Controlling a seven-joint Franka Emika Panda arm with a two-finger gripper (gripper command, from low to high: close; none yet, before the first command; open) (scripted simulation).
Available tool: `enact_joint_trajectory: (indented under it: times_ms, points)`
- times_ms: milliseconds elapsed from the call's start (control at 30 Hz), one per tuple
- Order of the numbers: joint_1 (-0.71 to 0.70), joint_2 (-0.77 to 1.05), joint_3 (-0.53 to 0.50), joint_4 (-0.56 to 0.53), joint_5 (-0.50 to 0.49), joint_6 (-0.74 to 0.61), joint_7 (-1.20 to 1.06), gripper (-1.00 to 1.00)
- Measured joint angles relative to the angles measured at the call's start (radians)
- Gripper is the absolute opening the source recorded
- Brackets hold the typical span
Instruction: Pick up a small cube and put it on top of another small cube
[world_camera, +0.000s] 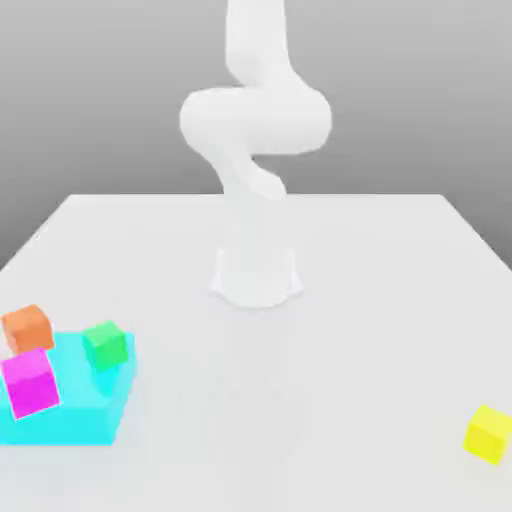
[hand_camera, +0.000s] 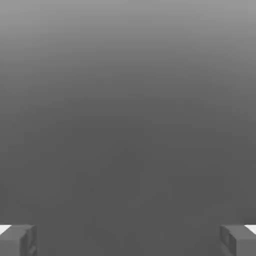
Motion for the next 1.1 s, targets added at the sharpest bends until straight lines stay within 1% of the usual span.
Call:
enact_joint_trajectory:
  times_ms: [400,633,933,1067,1100]
  points:
    - [0.065,0.44,0.176,-0.034,-0.116,0.148,0.007,0.0]
    - [0.141,0.695,0.253,-0.053,-0.191,0.231,0.017,0.0]
    - [0.246,1.014,0.311,-0.078,-0.243,0.348,0.001,0.0]
    - [0.312,1.159,0.244,-0.05,-0.323,0.445,0.055,0.0]
    - [0.331,1.191,0.222,-0.043,-0.341,0.469,0.069,-1.0]
